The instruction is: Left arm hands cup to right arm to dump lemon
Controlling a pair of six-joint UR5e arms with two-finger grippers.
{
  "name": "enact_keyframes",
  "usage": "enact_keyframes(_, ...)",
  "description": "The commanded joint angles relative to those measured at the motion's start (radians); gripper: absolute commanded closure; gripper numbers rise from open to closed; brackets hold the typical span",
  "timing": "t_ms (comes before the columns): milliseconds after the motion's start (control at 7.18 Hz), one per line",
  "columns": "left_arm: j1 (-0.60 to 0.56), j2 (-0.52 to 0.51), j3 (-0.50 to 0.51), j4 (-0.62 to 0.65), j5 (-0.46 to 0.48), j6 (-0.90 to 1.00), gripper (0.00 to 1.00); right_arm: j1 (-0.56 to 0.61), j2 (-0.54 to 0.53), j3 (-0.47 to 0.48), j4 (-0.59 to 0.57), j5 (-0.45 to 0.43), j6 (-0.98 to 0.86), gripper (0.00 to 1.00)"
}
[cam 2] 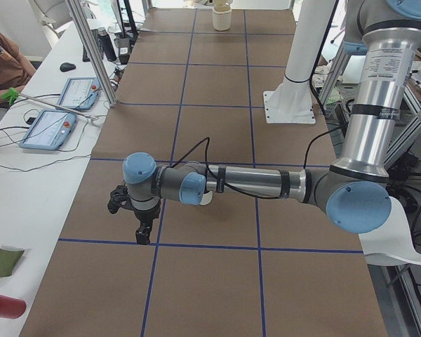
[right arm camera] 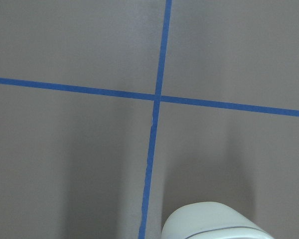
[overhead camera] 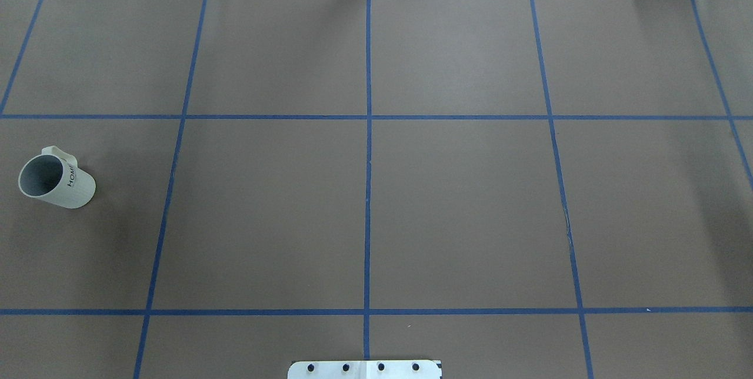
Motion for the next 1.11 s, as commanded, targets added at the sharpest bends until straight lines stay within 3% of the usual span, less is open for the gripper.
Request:
enact_keyframes(0,-0.001,0.002,-0.003,0.051,-0.001,0.001,0.0,0.011,-0.001,0.002,0.0,0.015,0.092,0.0)
enact_keyframes(557,-0.02,0.006,-0.038,0.058,-0.005,0.055,0.0,0.011,0.001,-0.018,0.005,0.013,0.132,0.0)
enact_keyframes(975,-0.021,0.129,-0.154,0.062,-0.011,0.102,0.0,0.011,0.002,-0.021,0.004,0.015,0.135,0.0)
